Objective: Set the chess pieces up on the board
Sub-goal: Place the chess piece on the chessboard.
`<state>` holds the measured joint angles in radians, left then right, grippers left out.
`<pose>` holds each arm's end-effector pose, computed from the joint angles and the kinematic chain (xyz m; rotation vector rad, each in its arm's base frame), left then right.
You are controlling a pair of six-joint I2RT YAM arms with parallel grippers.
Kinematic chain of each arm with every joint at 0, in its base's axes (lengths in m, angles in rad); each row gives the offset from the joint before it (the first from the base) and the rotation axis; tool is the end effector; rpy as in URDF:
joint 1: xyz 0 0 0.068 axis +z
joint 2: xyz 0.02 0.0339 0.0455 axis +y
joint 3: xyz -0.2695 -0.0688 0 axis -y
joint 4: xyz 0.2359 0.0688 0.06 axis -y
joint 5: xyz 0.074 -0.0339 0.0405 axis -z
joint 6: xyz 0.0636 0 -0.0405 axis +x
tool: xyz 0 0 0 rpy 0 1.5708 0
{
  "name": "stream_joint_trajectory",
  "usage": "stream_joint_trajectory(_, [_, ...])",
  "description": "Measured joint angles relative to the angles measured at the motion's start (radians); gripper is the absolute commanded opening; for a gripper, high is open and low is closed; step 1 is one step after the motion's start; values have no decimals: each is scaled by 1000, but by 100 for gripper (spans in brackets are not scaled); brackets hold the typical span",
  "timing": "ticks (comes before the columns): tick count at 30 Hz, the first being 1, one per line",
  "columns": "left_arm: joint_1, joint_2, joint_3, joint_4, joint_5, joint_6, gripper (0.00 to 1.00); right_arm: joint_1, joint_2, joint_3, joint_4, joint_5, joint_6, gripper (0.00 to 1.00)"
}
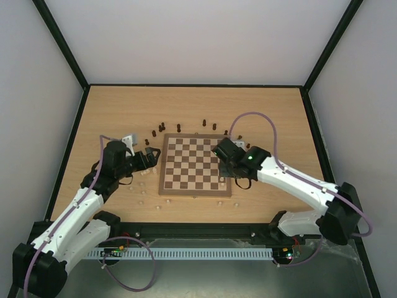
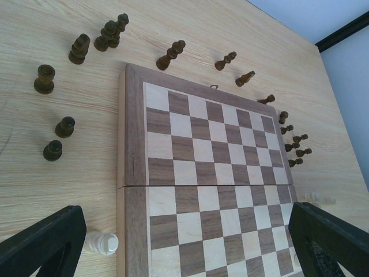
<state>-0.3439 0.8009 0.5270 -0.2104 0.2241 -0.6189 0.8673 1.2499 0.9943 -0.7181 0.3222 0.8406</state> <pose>0.1799 -0.0794 0.2376 -0.1494 2.1408 -0.8122 0.1796 0.1806 0.2566 0.0915 2.4978 0.3126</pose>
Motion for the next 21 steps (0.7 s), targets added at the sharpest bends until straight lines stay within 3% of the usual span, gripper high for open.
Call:
stream_joint_trajectory(8, [0,8,0,0,-12,0,100,2,156,28,48,-45,-77,7])
stream_joint_trajectory(21, [0,18,0,3,-15,0,99,43,272,29,126,-101,-123,9])
